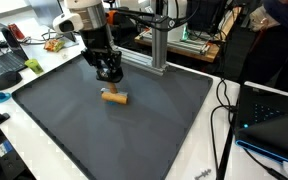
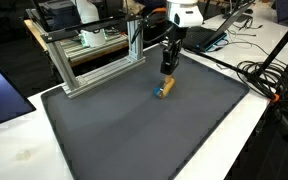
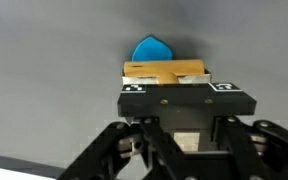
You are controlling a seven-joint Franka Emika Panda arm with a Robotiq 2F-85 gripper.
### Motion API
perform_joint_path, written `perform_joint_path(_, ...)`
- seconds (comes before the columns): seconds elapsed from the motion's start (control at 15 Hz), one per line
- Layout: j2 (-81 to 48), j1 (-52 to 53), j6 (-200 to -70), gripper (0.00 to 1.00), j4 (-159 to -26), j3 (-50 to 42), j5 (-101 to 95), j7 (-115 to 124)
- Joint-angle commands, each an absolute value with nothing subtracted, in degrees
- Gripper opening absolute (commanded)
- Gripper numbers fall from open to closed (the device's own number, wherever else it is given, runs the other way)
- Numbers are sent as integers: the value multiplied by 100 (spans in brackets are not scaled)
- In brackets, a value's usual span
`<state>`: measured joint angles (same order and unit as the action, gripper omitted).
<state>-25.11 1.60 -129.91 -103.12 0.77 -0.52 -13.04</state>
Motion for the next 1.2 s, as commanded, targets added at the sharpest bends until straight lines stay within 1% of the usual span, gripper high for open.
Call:
perform_joint_path(0.0,-2518,57,-13041,22,-10559,174,-97,-1393)
perform_joint_path(1.13,-2474,-16,-12540,22,-10615,162,-77,-1539)
